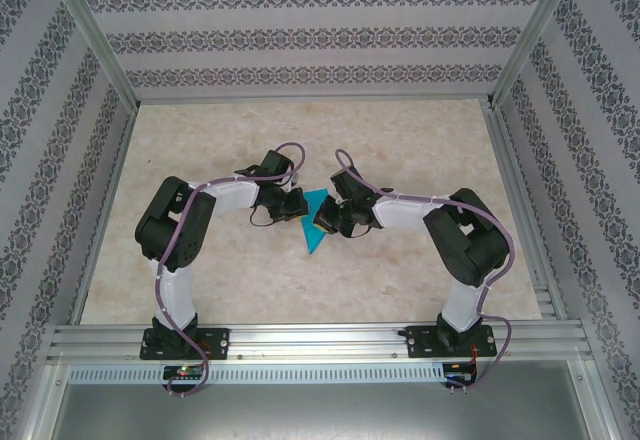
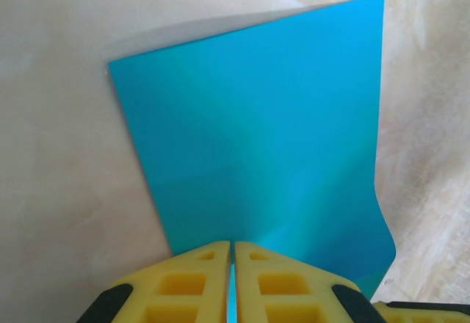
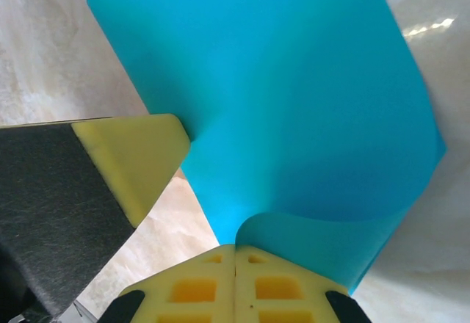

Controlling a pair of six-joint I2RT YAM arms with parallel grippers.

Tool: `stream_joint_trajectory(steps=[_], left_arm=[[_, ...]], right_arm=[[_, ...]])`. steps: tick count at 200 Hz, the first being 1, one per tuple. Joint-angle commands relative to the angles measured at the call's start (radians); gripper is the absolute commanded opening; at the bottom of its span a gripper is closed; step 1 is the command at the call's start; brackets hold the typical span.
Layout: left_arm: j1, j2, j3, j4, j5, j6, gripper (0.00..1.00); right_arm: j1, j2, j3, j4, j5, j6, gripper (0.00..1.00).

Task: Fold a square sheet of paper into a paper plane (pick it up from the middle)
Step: Third fold the triangle at the center of the table.

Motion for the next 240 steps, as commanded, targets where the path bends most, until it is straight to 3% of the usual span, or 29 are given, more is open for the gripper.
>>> stream_joint_trajectory(steps=[1, 164, 240], left_arm=[[-0.006, 0.026, -0.002, -0.029, -0.014, 0.024, 0.13], [-0.007, 0.042, -0.002, -0.026, 0.013, 0.024, 0.12], [-0.007, 0.043, -0.007, -0.020, 0.018, 0.024, 0.12]], right_arm=[[0.008, 0.027, 0.020, 0.005, -0.002, -0.028, 0.03], [0.021, 0.082, 0.084, -0.063, -0.033, -0.123, 0.03], [0.027, 0.076, 0.089, -0.131, 0.029, -0.155, 0.03]])
